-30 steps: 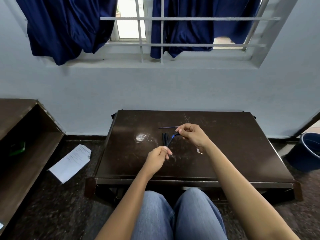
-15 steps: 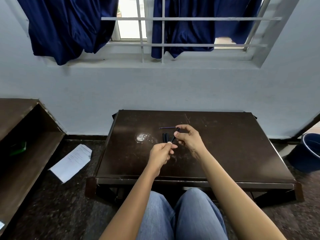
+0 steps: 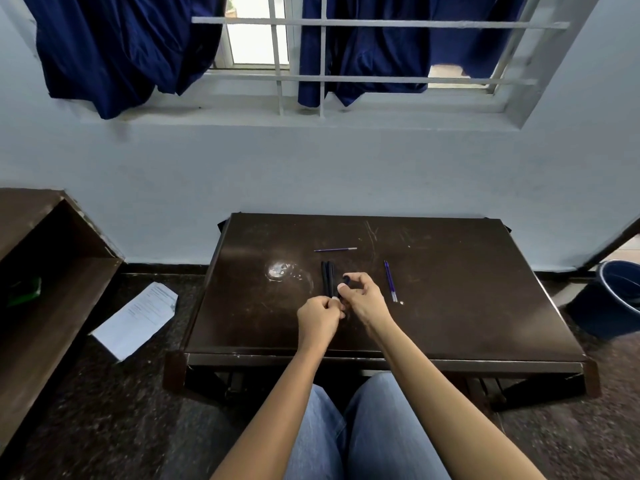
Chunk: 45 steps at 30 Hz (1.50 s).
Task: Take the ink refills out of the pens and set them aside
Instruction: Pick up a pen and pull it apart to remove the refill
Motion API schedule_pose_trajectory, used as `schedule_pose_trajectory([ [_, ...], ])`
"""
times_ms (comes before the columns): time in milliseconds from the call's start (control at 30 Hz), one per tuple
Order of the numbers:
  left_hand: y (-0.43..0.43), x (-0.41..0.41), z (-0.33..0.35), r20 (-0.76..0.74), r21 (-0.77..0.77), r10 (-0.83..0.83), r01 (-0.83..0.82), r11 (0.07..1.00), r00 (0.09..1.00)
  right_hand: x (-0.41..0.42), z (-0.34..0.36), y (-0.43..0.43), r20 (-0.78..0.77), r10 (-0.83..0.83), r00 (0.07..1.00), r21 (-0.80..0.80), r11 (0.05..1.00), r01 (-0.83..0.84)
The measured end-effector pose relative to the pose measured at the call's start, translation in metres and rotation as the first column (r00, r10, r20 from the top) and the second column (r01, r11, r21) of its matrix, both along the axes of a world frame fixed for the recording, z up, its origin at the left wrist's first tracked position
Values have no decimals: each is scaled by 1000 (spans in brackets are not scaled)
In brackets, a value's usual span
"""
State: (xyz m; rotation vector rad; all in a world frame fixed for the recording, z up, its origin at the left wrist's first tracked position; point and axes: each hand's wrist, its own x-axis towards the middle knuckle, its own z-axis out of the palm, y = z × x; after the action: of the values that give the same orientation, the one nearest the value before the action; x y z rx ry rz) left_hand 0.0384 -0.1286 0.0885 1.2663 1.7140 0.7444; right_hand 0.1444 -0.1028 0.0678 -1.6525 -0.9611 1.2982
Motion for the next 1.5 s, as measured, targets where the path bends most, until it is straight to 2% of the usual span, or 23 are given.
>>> schedule_pose_trajectory([
  [67, 1, 2, -4, -12, 22, -28, 28, 999, 1000, 1, 2, 1, 15, 20, 1000, -6, 1000, -19],
  [167, 4, 5, -11, 49, 7, -94, 94, 996, 994, 5, 6, 7, 44, -31, 999, -13, 999, 32],
  [300, 4, 7, -24, 154, -174, -134, 160, 972, 979, 9, 1, 16, 41, -119, 992, -35, 992, 120],
  [367, 4, 5, -32, 196, -214, -122, 164, 963, 973, 10, -4, 18, 48, -134, 990, -68, 988, 137],
  [533, 6, 6, -42, 274, -240, -96, 164, 957, 957, 4, -25, 17, 99, -53, 994, -225, 972, 74],
  [633, 11, 10, -46, 300, -306, -76, 172, 936, 951, 2, -35, 22, 204, -29, 978, -216, 973, 74],
  [833, 23, -2, -62, 196, -310, -138, 195, 930, 971, 11, -45, 50, 397, -18, 918, -203, 973, 107],
  [1033, 35, -9, -75, 219, -323, -88, 157, 933, 972, 18, -65, 73, 530, 40, 847, -234, 967, 101],
  [1500, 51, -10, -89, 215, -319, -63, 131, 939, 975, 24, -82, 104, 578, 73, 813, -211, 976, 62],
])
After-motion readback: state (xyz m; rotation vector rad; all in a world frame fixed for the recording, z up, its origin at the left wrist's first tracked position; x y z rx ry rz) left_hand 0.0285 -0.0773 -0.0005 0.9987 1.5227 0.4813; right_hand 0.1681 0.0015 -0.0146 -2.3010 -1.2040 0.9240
